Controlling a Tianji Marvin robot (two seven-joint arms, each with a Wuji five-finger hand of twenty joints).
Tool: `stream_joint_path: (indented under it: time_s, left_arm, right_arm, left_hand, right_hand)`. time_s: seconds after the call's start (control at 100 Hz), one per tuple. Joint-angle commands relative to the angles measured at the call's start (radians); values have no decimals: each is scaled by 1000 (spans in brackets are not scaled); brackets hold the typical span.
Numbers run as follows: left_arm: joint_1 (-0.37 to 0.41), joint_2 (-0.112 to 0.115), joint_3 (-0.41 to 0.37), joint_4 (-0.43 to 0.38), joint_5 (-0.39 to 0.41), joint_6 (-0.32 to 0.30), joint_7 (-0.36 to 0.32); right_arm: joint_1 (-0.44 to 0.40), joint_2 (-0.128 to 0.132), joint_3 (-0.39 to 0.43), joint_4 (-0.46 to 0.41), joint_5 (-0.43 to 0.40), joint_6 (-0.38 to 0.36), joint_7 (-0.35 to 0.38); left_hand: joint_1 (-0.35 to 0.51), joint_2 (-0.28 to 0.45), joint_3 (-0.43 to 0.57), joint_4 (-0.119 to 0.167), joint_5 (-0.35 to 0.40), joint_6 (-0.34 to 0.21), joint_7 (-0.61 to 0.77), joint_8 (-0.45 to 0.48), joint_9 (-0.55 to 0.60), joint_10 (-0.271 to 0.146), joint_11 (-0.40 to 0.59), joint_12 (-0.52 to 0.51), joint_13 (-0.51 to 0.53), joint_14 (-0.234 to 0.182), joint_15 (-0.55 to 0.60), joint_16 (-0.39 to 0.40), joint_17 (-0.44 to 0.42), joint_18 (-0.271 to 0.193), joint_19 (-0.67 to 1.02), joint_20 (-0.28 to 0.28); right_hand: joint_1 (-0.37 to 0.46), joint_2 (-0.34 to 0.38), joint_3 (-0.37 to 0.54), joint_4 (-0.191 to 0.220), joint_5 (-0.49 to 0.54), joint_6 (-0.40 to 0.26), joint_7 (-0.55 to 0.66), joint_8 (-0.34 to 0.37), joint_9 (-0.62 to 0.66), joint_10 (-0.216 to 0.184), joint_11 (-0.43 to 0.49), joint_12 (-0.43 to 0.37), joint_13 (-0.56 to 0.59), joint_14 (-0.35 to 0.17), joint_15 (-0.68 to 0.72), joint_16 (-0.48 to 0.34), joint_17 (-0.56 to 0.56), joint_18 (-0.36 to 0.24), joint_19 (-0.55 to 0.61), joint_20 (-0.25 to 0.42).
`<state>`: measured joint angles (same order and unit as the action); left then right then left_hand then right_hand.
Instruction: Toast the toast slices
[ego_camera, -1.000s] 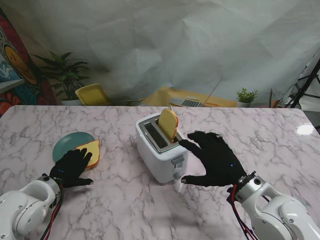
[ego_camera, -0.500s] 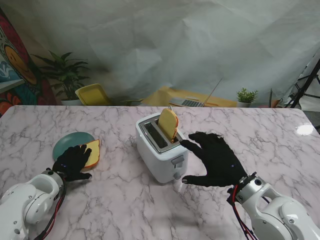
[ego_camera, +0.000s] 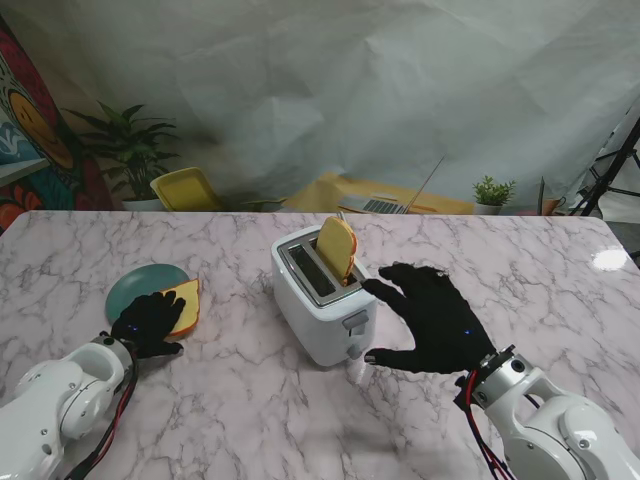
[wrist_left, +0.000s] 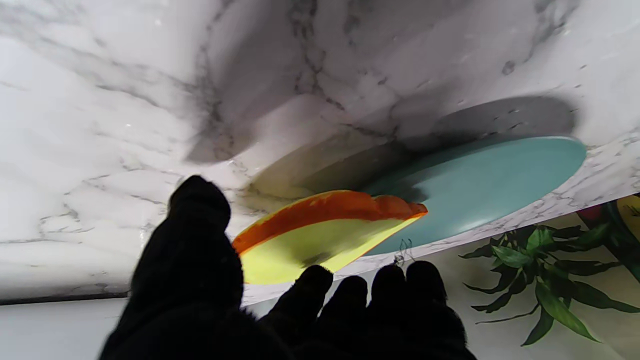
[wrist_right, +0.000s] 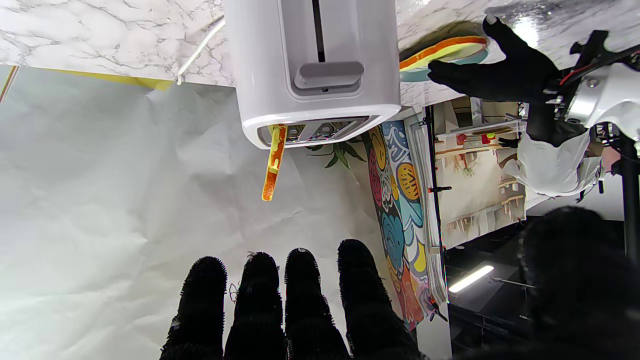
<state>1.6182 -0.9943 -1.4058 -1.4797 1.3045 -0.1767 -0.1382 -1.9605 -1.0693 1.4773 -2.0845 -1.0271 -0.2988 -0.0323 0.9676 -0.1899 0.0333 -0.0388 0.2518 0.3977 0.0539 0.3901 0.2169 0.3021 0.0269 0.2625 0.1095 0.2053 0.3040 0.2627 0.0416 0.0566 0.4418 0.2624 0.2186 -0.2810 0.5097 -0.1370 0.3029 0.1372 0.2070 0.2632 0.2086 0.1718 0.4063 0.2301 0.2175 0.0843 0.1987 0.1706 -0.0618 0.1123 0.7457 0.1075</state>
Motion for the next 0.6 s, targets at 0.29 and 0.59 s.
stream_joint_path:
  time_s: [0.29,0.59]
  left_arm:
    - [-23,1,8,44,-29,-4,15]
    - [-12,-1,-12,27,-45,-19,1]
  right_arm:
    - [-10,-3,1,6,-4,3,-22]
    - [-9,-4,-2,6,-6,9,-25]
  left_hand:
    - [167,-52,186,21,92,-58,67,28,60,-46,193,34,133,-3,81,33,69,-45,170,61]
    - [322,130,134,24,110,-109,162,10,98,-90,241,4,181,-32,75,31,89,-65,184,62]
  right_hand:
    - [13,50,-6,15,34,-17,23,-22,15,-13,20,4,25,-8,-50,-25,0,4,11,-5]
    - [28,60,-12,17,34,-22,37,-27,19,-7,18,4,29,-8,-51,-25,2,6,13,-2]
